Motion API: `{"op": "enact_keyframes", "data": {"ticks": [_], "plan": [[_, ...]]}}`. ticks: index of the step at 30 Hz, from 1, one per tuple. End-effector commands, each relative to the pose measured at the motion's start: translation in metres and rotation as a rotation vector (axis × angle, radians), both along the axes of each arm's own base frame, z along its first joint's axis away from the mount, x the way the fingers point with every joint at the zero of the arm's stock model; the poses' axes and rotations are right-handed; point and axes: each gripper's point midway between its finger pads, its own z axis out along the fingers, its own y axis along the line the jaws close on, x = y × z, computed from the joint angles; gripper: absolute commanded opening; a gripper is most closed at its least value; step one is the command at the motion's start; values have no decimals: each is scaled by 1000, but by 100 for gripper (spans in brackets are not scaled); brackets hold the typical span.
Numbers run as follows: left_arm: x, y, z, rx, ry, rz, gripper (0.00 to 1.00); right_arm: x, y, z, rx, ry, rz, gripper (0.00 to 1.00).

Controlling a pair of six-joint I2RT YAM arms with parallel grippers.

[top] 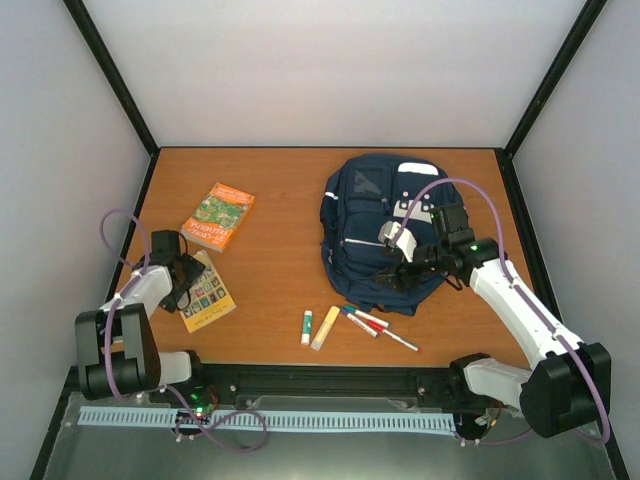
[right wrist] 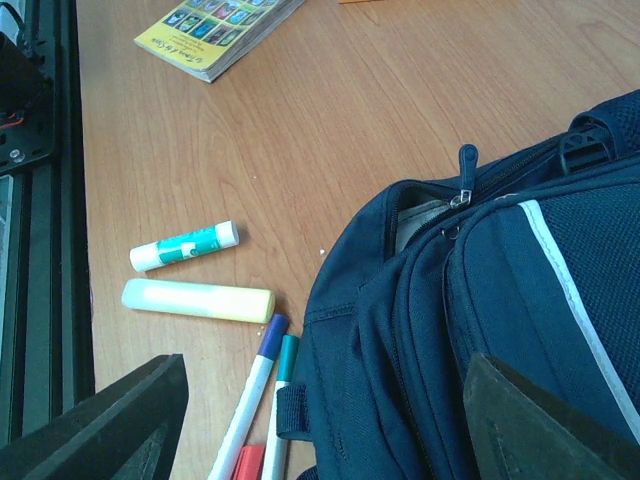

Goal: Pack the student bag
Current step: Pick up the book from the center of the board.

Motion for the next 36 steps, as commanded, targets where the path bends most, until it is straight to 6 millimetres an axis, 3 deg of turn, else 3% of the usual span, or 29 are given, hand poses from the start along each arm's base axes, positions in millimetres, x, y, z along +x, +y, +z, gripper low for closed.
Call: {"op": "enact_keyframes", "data": {"ticks": [1,6,12,16,21,29,36], "plan": [[24,-20,-5,-89,-53,-36,100,-2,1,-1,-1,-7,15,78],[23,-60,-13,-148,-44,-126,100,-1,0,-5,-7,2,10,78],[-1,-99,-15,-189,-36,-189,100,2,-1,-11,-24,14,0,78],[-10,-122,-5,-238,-71,-239,99,3,-1,-14,-30,25,-3,78],[1,-159,17,-281,-137,-433,97,4,0,-18,-29,46,-1,78],[33,-163,76,-136,-181,-667,97,6,-1,-20,-38,51,-10,78],[49,-133,90,49,-144,-606,100,7,-1,-18,-37,38,-19,78]]}}
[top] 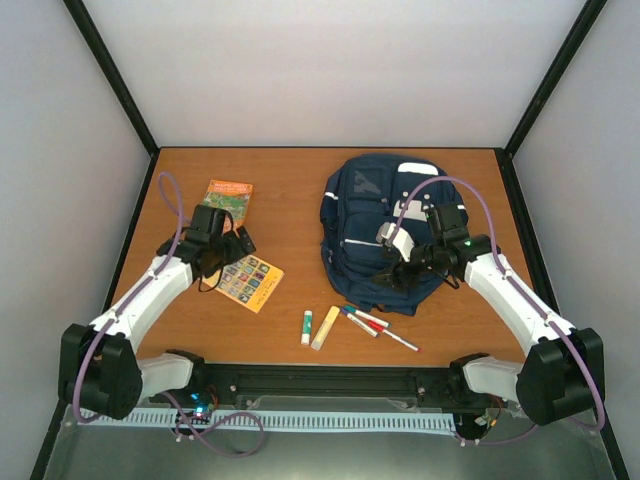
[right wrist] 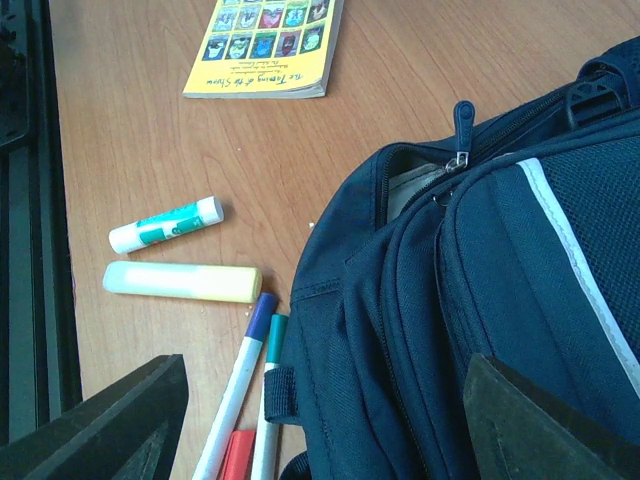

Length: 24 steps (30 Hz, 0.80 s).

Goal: Pack the student bag
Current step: Pick up the book from the center of the board.

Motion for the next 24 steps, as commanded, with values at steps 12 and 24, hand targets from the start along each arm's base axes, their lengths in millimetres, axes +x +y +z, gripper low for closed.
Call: {"op": "enact_keyframes", "data": {"ticks": [12,24], "plan": [[-11,31,-35,71,135,98,100,43,75,26,1,117,21,63],[-46,23,-60,-27,151,100,100,103,227,-29,-125,220,60,60]]}}
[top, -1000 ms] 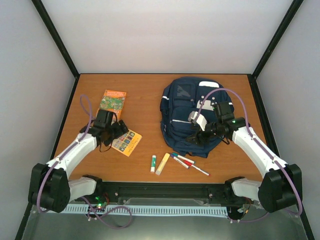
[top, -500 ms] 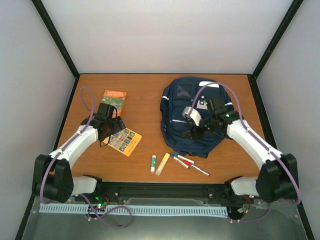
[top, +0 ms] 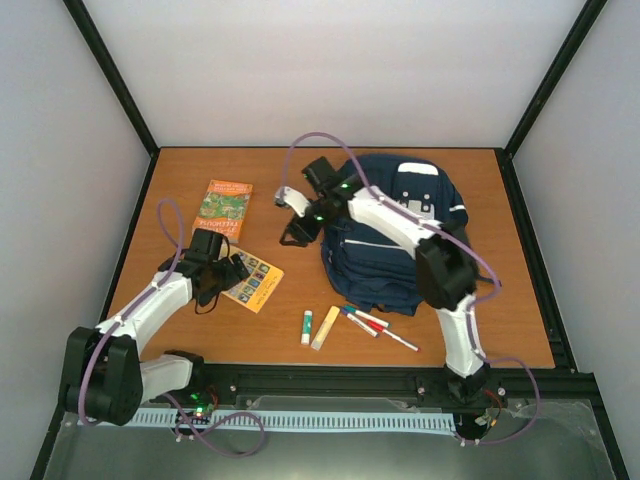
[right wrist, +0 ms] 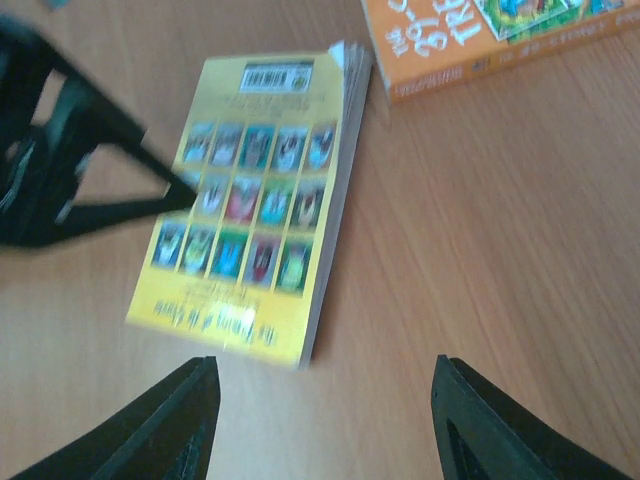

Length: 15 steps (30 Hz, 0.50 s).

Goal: Pack the student bag
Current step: Pick up the book from the center of the board.

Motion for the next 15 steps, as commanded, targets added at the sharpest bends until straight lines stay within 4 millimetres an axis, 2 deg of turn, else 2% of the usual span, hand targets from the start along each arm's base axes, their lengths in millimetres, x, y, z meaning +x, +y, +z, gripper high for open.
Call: {"op": "enact_keyframes", "data": {"ticks": [1,5,8,15], "plan": [[-3,-7,-1,-65,-19,6,100,15,38,-28,-61,77,-49,60],[-11,-4,-5,-67,-15,28,100,31,64,-54,-89,102,-63,60],[-18,-5,-9,-83,-5,40,100,28,77,-75,-108,123,-50,60],[-26,-6,-17,-99,-6,33,100,21,80,-109,-153,184,-66,53]]}}
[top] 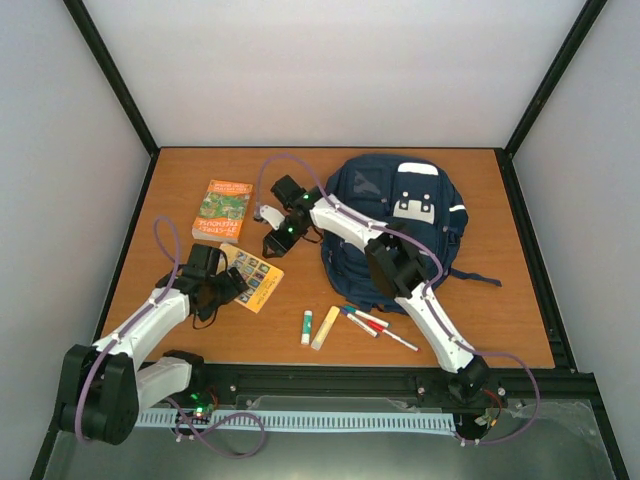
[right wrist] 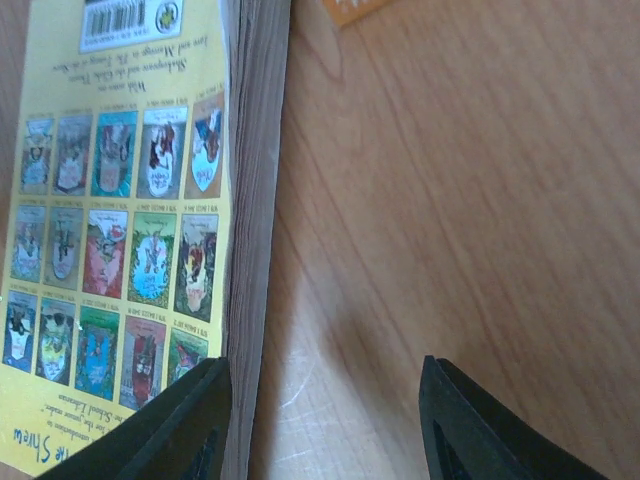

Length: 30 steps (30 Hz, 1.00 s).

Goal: Pack the student bag
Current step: Pick up the book from the center of the board.

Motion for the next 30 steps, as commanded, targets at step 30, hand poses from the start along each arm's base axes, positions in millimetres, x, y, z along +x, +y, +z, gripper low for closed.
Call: {"op": "enact_keyframes", "data": {"ticks": [30], "plan": [[7,1,10,-16,-58,22,100,-17,6,-34,-169,-34,-98,41]]}}
